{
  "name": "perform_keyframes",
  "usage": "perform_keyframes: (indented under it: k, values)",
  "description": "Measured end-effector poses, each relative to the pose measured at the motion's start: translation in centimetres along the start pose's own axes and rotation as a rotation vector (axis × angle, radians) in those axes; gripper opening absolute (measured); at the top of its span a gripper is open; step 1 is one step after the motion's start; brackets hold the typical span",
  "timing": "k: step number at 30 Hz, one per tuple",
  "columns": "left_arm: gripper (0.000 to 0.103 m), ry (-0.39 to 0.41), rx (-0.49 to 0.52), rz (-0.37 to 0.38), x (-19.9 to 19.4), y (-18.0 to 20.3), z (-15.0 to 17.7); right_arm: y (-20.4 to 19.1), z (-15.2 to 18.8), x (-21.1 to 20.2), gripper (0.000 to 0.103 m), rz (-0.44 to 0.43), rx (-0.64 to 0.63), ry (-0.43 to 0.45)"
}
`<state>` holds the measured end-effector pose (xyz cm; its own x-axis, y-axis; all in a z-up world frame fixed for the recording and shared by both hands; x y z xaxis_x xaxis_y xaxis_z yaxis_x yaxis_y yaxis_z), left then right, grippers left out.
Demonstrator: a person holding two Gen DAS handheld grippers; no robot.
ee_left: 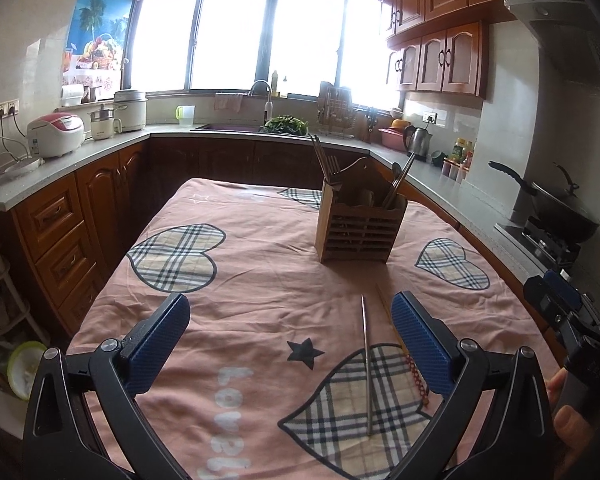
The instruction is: Organize utensils
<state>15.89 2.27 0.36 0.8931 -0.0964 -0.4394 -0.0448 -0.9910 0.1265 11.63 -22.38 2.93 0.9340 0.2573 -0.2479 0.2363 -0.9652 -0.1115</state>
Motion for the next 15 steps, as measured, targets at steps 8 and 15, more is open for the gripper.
perform_keyframes:
  k: [8,15]
  values:
    - [0.103,0.073,0.077,-0.039,-3.4,1.5,-0.9,-0.6,-2.0,-2.8,0.103,-0.009,-0.022,0.034]
    - [0.103,0.153,0.121,-0.138,-4.3,2.5,0.2,-0.2,-1.2,-3.7,0.103,0.015,-0.001,0.084]
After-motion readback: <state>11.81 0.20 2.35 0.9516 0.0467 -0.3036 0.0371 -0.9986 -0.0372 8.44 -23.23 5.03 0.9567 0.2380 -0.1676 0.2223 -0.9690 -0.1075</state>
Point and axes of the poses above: each gripper's, at about its wrist camera, not at the fingertips, and x roughly the way its jaws point, y to its right, z to its underside, the point moved 2 cm from there along x, roughly the way its jaws point, and after that the axes turned 2 degrees about z, right-handed, at the moved point
